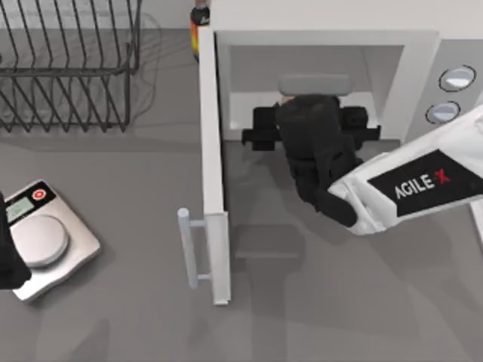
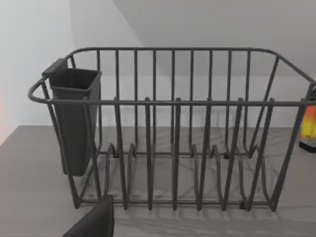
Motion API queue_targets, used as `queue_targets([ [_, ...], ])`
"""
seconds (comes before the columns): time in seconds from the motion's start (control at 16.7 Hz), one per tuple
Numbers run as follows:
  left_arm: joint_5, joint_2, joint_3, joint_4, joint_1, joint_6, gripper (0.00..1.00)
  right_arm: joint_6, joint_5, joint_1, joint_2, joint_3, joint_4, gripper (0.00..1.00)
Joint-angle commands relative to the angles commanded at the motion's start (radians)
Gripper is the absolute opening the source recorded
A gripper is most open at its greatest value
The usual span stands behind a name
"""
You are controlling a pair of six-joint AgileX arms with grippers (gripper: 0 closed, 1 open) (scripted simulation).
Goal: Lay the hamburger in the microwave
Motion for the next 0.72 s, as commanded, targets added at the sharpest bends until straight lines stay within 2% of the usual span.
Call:
queue_targets([
  [0.42, 0.0, 0.0, 0.0, 0.0, 0.0, 0.0, 1.0, 0.002, -0.003, -0.006, 0.007, 0.01, -0.006, 0.0],
  [0.72, 0.0, 0.0, 0.0, 0.0, 0.0, 0.0, 1.0, -0.019, -0.039, -0.044, 0.128, 0.219, -0.07, 0.0],
])
